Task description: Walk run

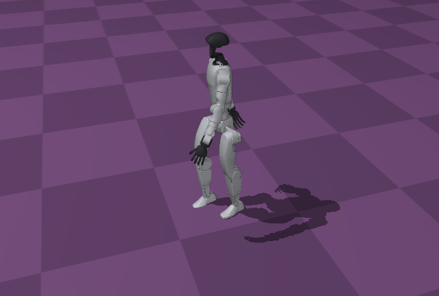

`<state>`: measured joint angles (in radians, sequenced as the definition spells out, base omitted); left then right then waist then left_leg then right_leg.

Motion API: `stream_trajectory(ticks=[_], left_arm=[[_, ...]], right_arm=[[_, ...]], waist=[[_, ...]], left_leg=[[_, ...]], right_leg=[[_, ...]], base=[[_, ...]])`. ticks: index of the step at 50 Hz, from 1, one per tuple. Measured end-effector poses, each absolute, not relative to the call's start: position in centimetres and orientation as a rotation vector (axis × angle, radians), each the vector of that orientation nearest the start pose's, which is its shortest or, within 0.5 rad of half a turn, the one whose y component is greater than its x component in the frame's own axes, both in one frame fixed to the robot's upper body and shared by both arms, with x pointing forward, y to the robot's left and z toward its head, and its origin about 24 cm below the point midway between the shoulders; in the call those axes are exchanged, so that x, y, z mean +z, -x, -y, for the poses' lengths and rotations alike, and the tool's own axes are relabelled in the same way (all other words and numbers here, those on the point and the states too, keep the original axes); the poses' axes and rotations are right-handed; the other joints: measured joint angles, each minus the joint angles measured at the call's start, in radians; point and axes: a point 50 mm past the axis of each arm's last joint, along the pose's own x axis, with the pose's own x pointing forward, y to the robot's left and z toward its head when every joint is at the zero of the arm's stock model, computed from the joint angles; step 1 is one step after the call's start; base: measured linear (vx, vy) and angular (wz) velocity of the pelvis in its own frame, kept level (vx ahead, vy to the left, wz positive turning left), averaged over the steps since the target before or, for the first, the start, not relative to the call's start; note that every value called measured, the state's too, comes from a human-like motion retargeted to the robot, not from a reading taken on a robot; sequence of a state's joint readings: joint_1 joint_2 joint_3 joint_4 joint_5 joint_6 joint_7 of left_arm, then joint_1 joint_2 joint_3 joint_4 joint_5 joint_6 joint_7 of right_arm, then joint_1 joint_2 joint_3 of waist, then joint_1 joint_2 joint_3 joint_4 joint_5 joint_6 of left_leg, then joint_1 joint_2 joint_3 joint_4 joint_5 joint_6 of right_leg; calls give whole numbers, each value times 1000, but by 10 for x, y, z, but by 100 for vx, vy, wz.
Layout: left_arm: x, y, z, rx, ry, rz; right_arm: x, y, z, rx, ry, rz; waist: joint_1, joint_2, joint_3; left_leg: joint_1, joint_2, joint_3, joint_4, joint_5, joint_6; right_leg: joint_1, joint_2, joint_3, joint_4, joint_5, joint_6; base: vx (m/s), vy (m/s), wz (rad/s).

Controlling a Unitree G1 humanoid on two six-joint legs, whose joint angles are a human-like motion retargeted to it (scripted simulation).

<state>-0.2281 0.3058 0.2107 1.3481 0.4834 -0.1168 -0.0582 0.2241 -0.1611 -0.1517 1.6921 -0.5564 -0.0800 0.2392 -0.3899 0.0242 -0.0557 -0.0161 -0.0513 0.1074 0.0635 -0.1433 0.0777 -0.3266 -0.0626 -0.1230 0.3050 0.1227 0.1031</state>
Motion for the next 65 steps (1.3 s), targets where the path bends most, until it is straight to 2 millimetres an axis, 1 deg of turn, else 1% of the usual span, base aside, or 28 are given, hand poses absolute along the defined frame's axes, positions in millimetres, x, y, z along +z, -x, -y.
stream_trajectory(ticks=[2, 5, 7, 9, 10, 12, 15, 17, 18, 20, 22, 25, 28, 30, 33, 37, 38, 40, 43, 45, 47, 50, 52, 55, 58, 60, 62, 65], left_arm=[[-118, -180, -277, -1, -543, -977], [-109, -194, -281, 23, -562, -917], [-112, -190, -278, 14, -554, -927], [-120, -179, -272, -15, -535, -969], [-126, -171, -268, -35, -525, -998], [-140, -146, -257, -95, -516, -1077], [-160, -92, -244, -184, -540, -1234], [-169, -53, -234, -230, -555, -1356], [-171, -31, -232, -247, -553, -1424], [-173, 8, -224, -291, -519, -1545], [-172, 46, -213, -340, -440, -1650], [-165, 95, -195, -368, -289, -1773], [-154, 136, -177, -377, -140, -1879], [-147, 156, -167, -387, -63, -1942], [-139, 176, -157, -402, 9, -2010], [-134, 185, -156, -411, 34, -2036], [-135, 184, -158, -410, 28, -2033], [-138, 178, -164, -400, 1, -2022], [-144, 162, -177, -348, -50, -1993], [-150, 145, -188, -290, -79, -1951], [-157, 119, -201, -236, -115, -1884], [-167, 61, -225, -152, -218, -1735], [-170, 14, -237, -95, -290, -1607], [-167, -54, -246, -51, -373, -1391], [-151, -116, -254, -28, -440, -1164], [-137, -150, -259, -23, -479, -1036], [-123, -175, -265, -19, -516, -948], [-108, -200, -271, -5, -538, -881]], right_arm=[[-160, 109, 194, 358, 63, -1882], [-162, 100, 193, 302, 11, -1847], [-164, 94, 193, 273, 8, -1816], [-166, 88, 195, 251, 26, -1792], [-166, 84, 196, 242, 42, -1780], [-168, 78, 199, 223, 85, -1756], [-170, 67, 204, 197, 153, -1717], [-172, 48, 210, 177, 196, -1681], [-173, 39, 210, 175, 217, -1662], [-176, 13, 210, 168, 263, -1598], [-176, -17, 211, 155, 313, -1515], [-173, -65, 212, 130, 387, -1364], [-163, -110, 212, 111, 453, -1198], [-154, -137, 214, 90, 489, -1101], [-142, -165, 218, 48, 524, -1003], [-137, -174, 222, 17, 522, -967], [-138, -171, 223, 16, 515, -978], [-144, -158, 224, 22, 494, -1025], [-159, -120, 221, 59, 448, -1169], [-169, -87, 215, 102, 406, -1299], [-175, -52, 209, 144, 357, -1435], [-177, -8, 202, 227, 264, -1579], [-176, 12, 196, 319, 214, -1632], [-174, 45, 193, 395, 190, -1695], [-170, 70, 193, 410, 207, -1734], [-167, 85, 194, 421, 214, -1771], [-164, 96, 194, 432, 201, -1805], [-163, 102, 193, 434, 157, -1836]], waist=[[-15, -9, 2], [-18, 12, 6], [-21, 30, 6], [-39, 35, -2], [-49, 37, -7], [-84, 43, -17], [-88, 48, -35], [-82, 8, -49], [-80, -2, -42], [-67, -43, -55], [-67, -55, -50], [-2, -86, -36], [57, -94, -15], [89, -81, 9], [126, -61, 40], [146, -65, 45], [139, -70, 41], [154, -78, 29], [213, -89, -3], [213, -115, -31], [201, -116, -33], [165, -92, -13], [178, -51, -9], [173, -14, -1], [101, 13, 4], [69, 17, 2], [50, 1, -1], [20, -12, 4]], left_leg=[[46, -19, -2, -3, -27, -10], [95, -6, 2, -1, -47, -40], [121, 9, -6, 15, -33, -69], [137, 9, -35, 48, 13, -112], [143, 9, -51, 66, 48, -138], [151, 16, -108, 128, 188, -212], [109, 8, -166, 312, 494, -339], [21, -49, -134, 515, 625, -339], [-23, -41, -137, 643, 656, -339], [-96, -47, -111, 733, 636, -302], [-177, 13, -38, 806, 504, -225], [-306, 58, 46, 823, 362, -151], [-388, 49, 43, 657, 262, -127], [-415, 56, 47, 489, 247, -102], [-431, 51, 68, 214, 243, -65], [-446, -20, 87, -42, 152, -82], [-446, -29, 88, -64, 140, -64], [-449, -39, 66, -27, 199, 12], [-433, 3, 141, 40, 272, -1], [-419, -36, 54, 67, 247, 43], [-402, -35, -6, 105, 197, 42], [-306, 0, 45, 103, 142, 45], [-261, 39, 31, 82, 113, 36], [-190, 54, 30, 55, 83, 30], [-127, 43, -31, 25, 60, 24], [-84, 27, -47, 12, 36, 24], [-37, -3, -48, 2, 11, 25], [35, -26, -62, -1, -31, 18]], right_leg=[[-35, -32, -29, -143, -43, 7], [-84, 5, -17, -363, -60, -4], [-96, 25, -56, -388, -88, -35], [-85, 16, -72, -343, -40, -99], [-82, 5, -103, -302, -36, -115], [-61, -2, -60, -273, 56, -107], [-20, 9, 41, -216, -10, -189], [18, -57, 20, -193, -52, -189], [54, -53, -27, -195, -64, -202], [102, -40, -19, -219, -84, -235], [146, -26, -12, -232, -103, -240], [197, 10, 67, -257, -115, -251], [254, 57, 139, -276, -138, -262], [296, 99, 164, -285, -157, -270], [362, 152, 191, -286, -193, -281], [440, 168, 166, -281, -233, -286], [452, 169, 155, -273, -236, -286], [473, 168, 142, -250, -218, -272], [499, 162, 137, -192, -93, -200], [494, 135, 101, -121, 93, -119], [456, 149, 130, 17, 279, -10], [338, 211, 124, 332, 401, 134], [271, 214, 78, 383, 378, 125], [159, 155, 9, 460, 197, 35], [57, 123, 31, 400, 64, 33], [12, 74, 49, 277, 7, 23], [-6, 1, 45, 96, 18, 22], [-32, -93, 13, -155, 3, -2]], base=[[84, -19, 9], [78, -20, -7], [100, -35, 17], [84, -31, 60], [99, -40, 93], [105, -47, 90], [93, -41, 23], [87, -29, -13], [82, -43, -44], [76, -50, -55], [75, -39, -50], [69, -29, -135], [81, -25, -137], [63, -14, -104], [73, -12, -82], [97, -12, -27], [94, -11, 12], [85, -11, -25], [103, -11, -82], [98, -11, -31], [107, -12, 26], [82, -16, 57], [80, -11, -17], [69, -5, 28], [85, -15, 106], [66, -14, 51], [68, -20, 26], [72, -25, 29]])
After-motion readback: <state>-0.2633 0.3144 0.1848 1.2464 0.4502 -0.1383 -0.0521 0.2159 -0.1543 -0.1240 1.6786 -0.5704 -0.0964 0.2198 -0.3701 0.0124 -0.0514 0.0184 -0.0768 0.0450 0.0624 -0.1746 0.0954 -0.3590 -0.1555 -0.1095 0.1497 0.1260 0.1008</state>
